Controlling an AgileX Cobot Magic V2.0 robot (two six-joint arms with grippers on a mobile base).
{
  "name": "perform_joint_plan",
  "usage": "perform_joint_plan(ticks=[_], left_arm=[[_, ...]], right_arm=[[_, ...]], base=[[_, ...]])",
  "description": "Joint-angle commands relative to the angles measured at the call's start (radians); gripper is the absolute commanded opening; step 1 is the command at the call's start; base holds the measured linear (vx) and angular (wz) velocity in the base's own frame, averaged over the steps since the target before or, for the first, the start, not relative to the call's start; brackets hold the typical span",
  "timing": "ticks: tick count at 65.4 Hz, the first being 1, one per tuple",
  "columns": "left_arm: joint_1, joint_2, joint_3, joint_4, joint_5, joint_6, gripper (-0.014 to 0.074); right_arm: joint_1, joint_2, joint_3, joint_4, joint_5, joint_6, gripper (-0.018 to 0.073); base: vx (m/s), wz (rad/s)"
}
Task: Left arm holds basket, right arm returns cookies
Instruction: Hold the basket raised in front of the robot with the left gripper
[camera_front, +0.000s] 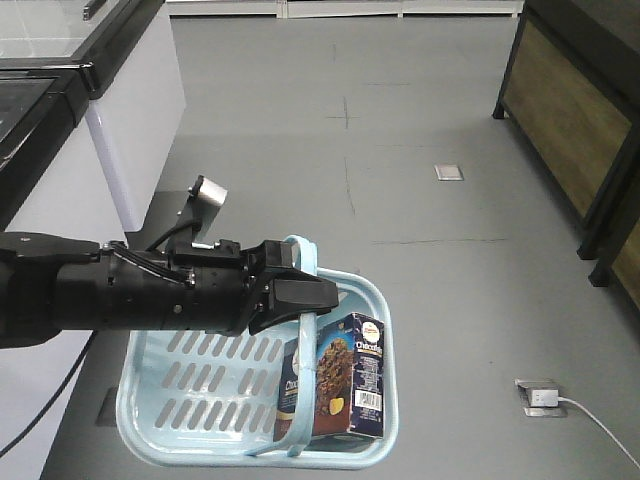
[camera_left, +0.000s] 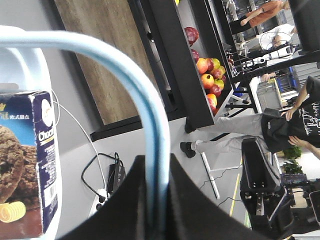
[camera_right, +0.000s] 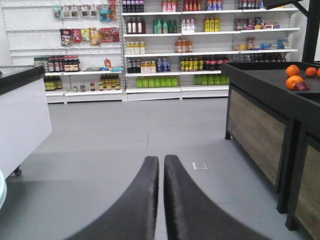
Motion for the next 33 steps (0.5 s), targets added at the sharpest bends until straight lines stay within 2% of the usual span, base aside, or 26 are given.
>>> perform_joint_plan(ticks=[1, 33], left_arm=[[-0.003, -0.051, -0.029, -0.106, 0.053, 0.01, -0.0003], [-0.003, -0.051, -0.029, -0.106, 0.054, 0.01, -0.0003]], right_arm=[[-0.005, -0.013, 0.018, -0.007, -0.074, -0.003, -0.0006], [-0.005, -0.013, 0.018, -0.007, -0.074, -0.003, -0.0006]], base=[[0.0, 0.0], [0.0, 0.0]])
